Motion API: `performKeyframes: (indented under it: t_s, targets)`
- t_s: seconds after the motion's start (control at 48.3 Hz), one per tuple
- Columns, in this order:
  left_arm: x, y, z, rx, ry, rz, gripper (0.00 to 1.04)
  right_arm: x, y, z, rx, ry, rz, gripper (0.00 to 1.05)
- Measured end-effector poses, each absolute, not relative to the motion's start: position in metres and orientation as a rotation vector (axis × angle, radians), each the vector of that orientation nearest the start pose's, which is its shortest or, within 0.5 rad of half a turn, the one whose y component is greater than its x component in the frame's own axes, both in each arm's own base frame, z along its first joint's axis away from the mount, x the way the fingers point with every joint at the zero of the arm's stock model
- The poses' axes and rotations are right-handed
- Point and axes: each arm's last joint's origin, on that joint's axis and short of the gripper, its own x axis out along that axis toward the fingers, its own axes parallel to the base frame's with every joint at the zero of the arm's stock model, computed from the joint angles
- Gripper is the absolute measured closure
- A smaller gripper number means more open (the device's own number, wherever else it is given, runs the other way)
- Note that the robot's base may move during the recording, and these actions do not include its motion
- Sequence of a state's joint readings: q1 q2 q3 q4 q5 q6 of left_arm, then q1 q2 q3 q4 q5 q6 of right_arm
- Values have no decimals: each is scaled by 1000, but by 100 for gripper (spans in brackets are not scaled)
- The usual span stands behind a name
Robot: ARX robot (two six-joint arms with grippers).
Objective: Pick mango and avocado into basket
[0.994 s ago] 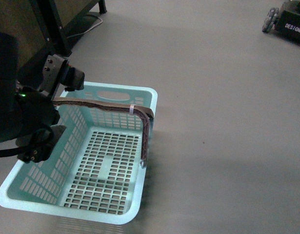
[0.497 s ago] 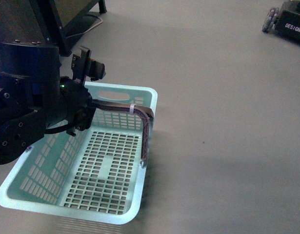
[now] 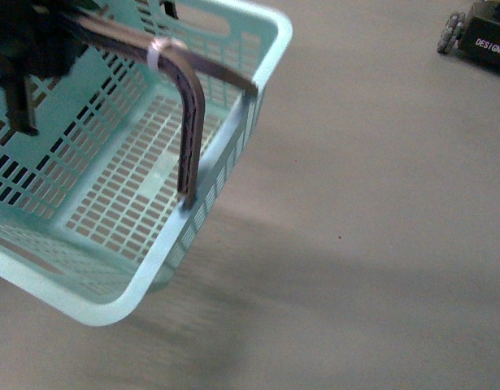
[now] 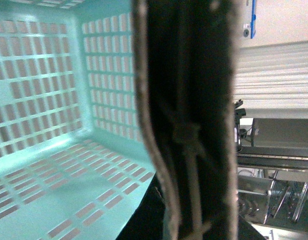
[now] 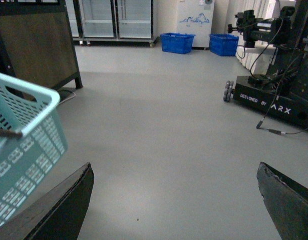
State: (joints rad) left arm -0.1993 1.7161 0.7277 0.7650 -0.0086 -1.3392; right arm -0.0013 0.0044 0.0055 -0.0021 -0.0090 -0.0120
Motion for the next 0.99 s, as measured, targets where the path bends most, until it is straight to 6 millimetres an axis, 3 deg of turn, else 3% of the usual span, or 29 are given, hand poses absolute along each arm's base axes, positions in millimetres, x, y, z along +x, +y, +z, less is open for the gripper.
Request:
performKeyframes:
  t_s: [0.207, 0.352, 0.683, 0.994]
  targets:
    - [275, -56, 251, -1343, 271, -21, 99, 98, 0, 165, -12, 1, 8, 8]
    - [245, -50, 276, -1367, 245, -16, 99, 98, 0, 165, -12, 1, 8, 8]
    - [197, -38, 304, -1369, 206, 9, 99, 98, 0, 165, -12, 1, 8, 8]
    - [193, -36, 305, -1305, 198, 27, 99, 98, 0, 165, -12, 1, 8, 8]
